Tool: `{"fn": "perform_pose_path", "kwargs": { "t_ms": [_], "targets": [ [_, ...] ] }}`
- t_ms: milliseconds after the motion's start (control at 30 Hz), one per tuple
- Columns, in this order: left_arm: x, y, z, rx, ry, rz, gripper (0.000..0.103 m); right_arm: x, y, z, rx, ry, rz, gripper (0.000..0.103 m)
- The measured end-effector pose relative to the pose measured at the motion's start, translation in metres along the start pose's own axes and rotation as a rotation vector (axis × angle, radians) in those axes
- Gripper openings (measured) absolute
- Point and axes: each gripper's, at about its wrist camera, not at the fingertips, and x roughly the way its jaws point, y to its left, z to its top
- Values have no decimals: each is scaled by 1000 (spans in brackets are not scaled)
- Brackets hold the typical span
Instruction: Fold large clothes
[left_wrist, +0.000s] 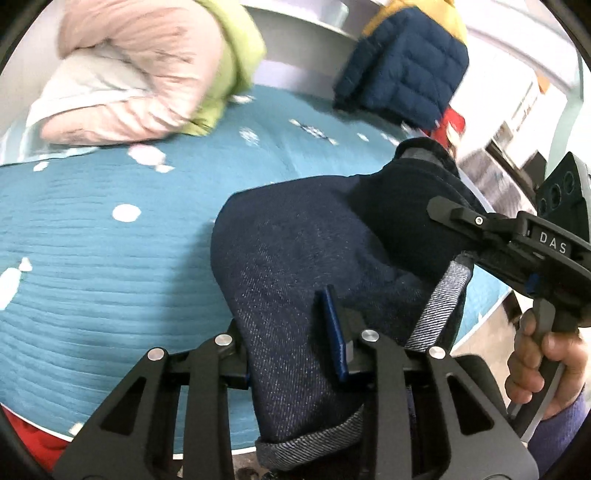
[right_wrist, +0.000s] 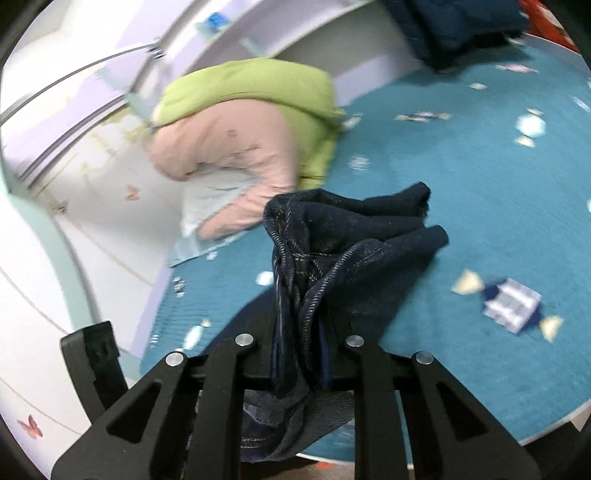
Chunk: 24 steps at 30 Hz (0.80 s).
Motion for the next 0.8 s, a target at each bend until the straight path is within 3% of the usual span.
{"fn": "perform_pose_path", "kwargs": {
  "t_ms": [200, 367, 500, 600, 733, 800],
  "targets": [
    [-58, 92, 23, -65, -89, 108, 29, 91, 80, 12, -75, 71, 151, 14],
    [-102, 180, 46, -43, -159, 238, 29, 173, 140, 15, -90, 116, 254, 13],
    [-111, 237, 56, -8, -190, 308, 29, 233, 157, 0, -52, 173, 291, 12],
    [-95, 279, 42, -16, -144, 346, 29, 266, 143, -36, -5, 258, 249, 12],
    [-54, 319, -11, -73, 5, 351, 29, 293, 115, -95, 42, 373, 163, 11],
    [-36, 325, -38, -104, 73, 368, 29, 299, 101, -127, 47, 417, 74, 12]
  ]
}}
